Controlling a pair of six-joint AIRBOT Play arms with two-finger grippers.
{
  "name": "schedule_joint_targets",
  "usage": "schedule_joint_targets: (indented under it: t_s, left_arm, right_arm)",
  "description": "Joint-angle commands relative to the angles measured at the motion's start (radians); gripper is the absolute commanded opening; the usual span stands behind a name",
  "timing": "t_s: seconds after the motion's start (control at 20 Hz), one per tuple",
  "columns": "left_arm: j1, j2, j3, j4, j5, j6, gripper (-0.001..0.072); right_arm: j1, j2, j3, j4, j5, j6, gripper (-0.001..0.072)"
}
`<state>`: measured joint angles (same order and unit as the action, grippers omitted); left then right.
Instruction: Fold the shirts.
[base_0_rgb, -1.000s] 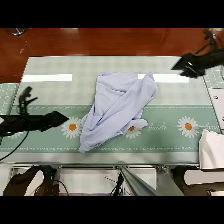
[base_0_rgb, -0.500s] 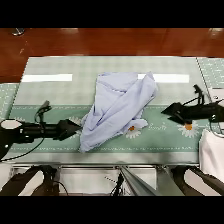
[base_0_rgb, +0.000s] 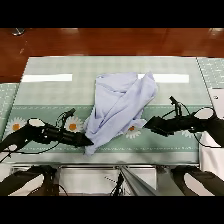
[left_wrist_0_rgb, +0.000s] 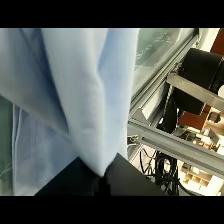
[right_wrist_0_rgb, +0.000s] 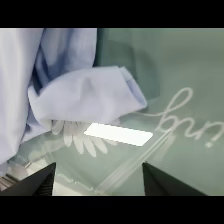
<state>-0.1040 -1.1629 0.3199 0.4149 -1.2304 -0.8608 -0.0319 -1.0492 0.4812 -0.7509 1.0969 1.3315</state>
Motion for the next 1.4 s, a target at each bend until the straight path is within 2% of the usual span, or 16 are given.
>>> schedule_joint_targets:
  t_s: [0.0, 0.25, 0.4, 0.6, 0.65, 0.7, 0.75, 0.85, 1.0, 1.2, 1.3, 1.35]
  left_arm:
    - [-0.013, -0.016, 0.035, -0.006, 0.001, 0.031, 0.0021]
    - [-0.013, -0.016, 0.071, -0.043, 0.026, 0.030, 0.0021]
    - [-0.013, -0.016, 0.071, -0.050, 0.026, 0.030, 0.0021]
    - [-0.013, -0.016, 0.071, -0.050, 0.044, 0.030, 0.0021]
    - [-0.013, -0.016, 0.071, -0.050, 0.046, 0.030, 0.0021]
    - [-0.013, -0.016, 0.072, -0.050, 0.046, 0.030, 0.0021]
    - [-0.011, -0.016, 0.077, -0.050, 0.045, 0.030, 0.0021]
    - [0.021, -0.013, 0.132, -0.050, 0.008, 0.026, 0.0021]
    - [0.107, 0.006, 0.394, -0.055, -0.129, -0.039, 0.0018]
    - [0.142, 0.040, 1.024, -0.043, -0.036, -0.242, 0.0018]
    - [0.124, 0.042, 1.358, 0.050, -0.034, -0.292, 0.0018]
    - [0.110, 0.044, 1.516, 0.153, -0.038, -0.348, 0.0018]
  right_arm:
    - [0.080, -0.032, -0.005, 0.011, -0.043, 0.048, 0.0621]
    - [0.116, -0.141, 0.066, 0.080, -0.156, 0.045, 0.0622]
    - [0.124, -0.217, 0.133, 0.111, -0.163, 0.045, 0.0622]
    - [0.232, -0.302, 0.182, 0.125, -0.164, 0.045, 0.0621]
    - [0.258, -0.313, 0.193, 0.123, -0.170, 0.044, 0.0563]
    - [0.270, -0.315, 0.203, 0.121, -0.181, 0.044, 0.0336]
    - [0.269, -0.315, 0.222, 0.120, -0.177, 0.027, 0.0047]
    - [0.230, -0.314, 0.327, 0.071, -0.089, -0.001, 0.0030]
    - [0.142, -0.284, 0.686, -0.078, 0.098, 0.074, 0.0029]
    - [0.096, -0.263, 1.437, -0.289, 0.192, 0.220, 0.0029]
    - [0.097, -0.252, 1.724, -0.297, 0.272, 0.222, 0.0029]
    - [0.096, -0.210, 1.784, -0.286, 0.284, 0.217, 0.0029]
